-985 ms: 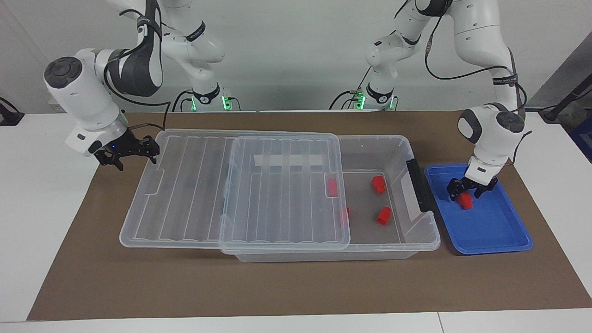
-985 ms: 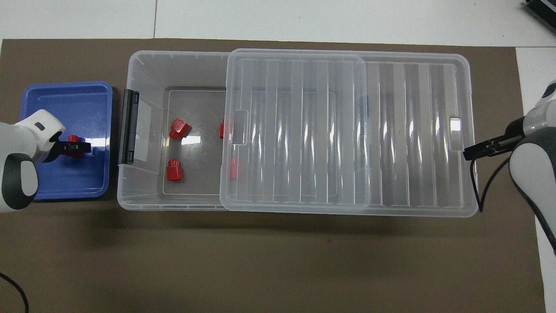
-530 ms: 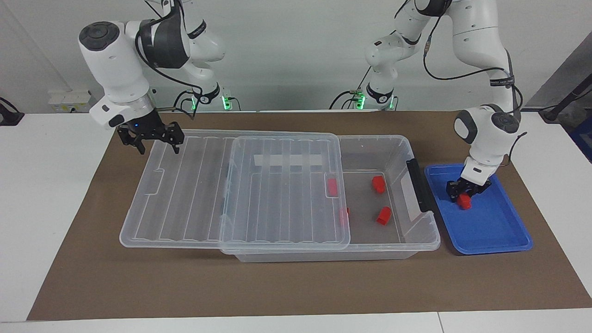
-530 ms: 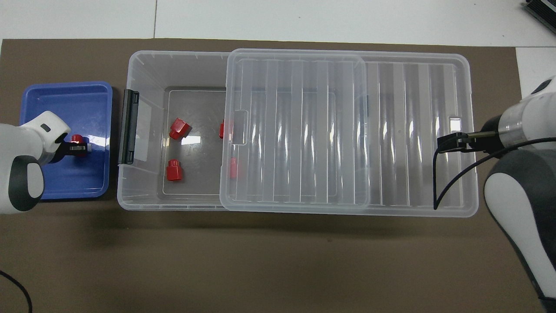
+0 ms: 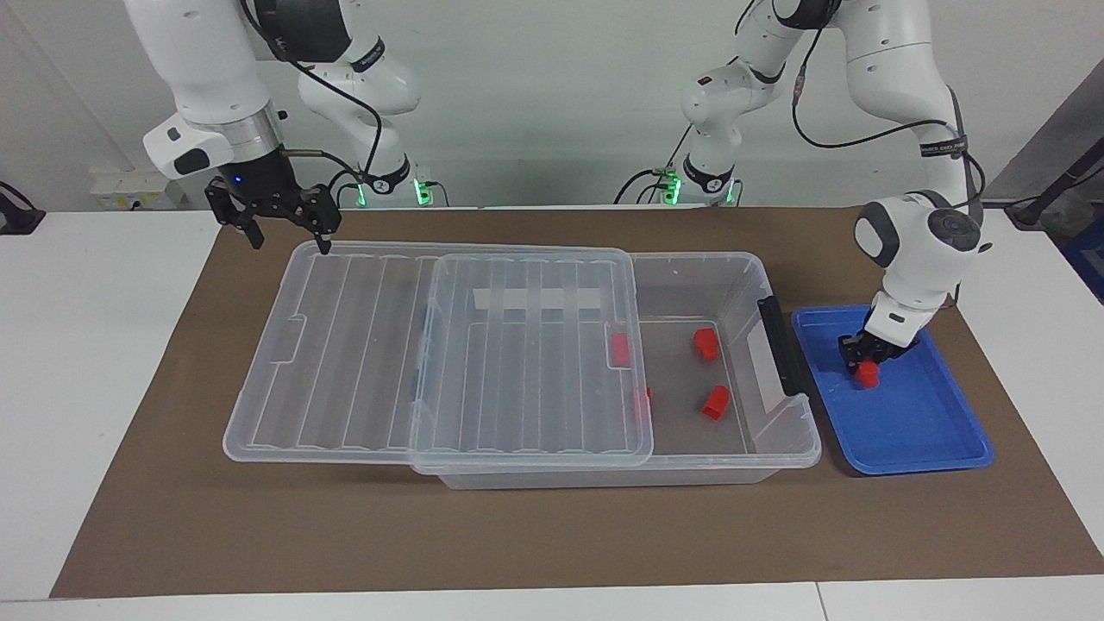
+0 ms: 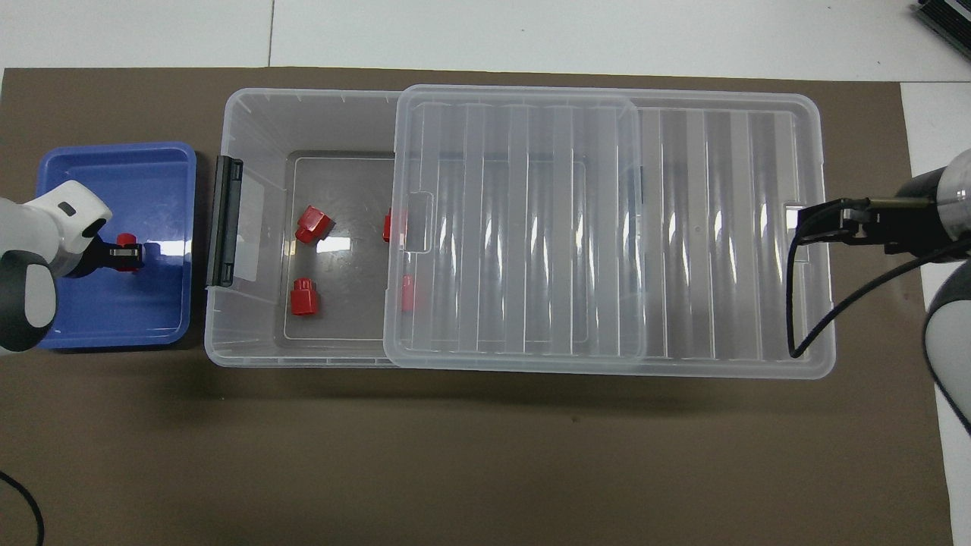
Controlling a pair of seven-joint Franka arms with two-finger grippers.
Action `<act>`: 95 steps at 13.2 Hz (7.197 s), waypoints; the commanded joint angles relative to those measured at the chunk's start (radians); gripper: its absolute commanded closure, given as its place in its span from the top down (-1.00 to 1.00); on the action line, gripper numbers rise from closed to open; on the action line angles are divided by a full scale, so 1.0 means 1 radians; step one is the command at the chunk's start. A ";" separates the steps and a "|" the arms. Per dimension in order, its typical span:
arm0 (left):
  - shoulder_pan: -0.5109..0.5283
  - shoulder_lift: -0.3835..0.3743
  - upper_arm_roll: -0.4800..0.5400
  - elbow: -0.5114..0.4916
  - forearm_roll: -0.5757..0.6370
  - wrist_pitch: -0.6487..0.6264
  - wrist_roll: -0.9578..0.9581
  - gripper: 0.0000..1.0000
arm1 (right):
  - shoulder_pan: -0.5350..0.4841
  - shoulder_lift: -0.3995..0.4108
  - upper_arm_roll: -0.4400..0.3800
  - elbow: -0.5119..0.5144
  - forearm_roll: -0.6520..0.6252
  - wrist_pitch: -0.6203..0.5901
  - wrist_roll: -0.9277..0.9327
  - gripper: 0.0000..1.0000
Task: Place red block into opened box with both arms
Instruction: 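Carry the red block with the left gripper into the open box, then lower the red block into the box and open the left gripper, then withdraw the left gripper to the blue tray while the right gripper grips the lid, then slide the clear lid toward the blue tray with the right gripper to close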
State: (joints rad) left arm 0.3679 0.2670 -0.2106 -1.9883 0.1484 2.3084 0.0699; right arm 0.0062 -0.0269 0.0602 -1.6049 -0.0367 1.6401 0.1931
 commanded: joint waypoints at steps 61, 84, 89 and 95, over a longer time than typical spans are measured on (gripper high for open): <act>-0.212 -0.307 0.016 0.356 -0.046 -0.782 -0.060 0.51 | -0.115 0.110 0.003 -0.253 0.008 0.386 -0.162 -1.00; -0.182 -0.348 0.028 0.292 -0.208 -0.693 -0.061 1.00 | 0.176 0.087 0.004 -0.270 0.103 0.333 -0.141 -1.00; -0.161 -0.348 0.030 0.293 -0.250 -0.690 -0.061 1.00 | 0.175 0.087 0.004 -0.268 0.103 0.327 -0.141 -1.00; -0.188 -0.348 0.014 0.299 -0.248 -0.701 -0.062 1.00 | 0.117 0.029 -0.003 -0.268 0.087 0.268 -0.003 -1.00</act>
State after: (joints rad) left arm 0.1900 -0.0509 -0.1987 -1.6550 -0.0805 1.5952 0.0046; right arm 0.1484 0.0442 0.0541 -1.8551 0.0381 1.9233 0.1555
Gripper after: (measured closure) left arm 0.000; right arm 0.991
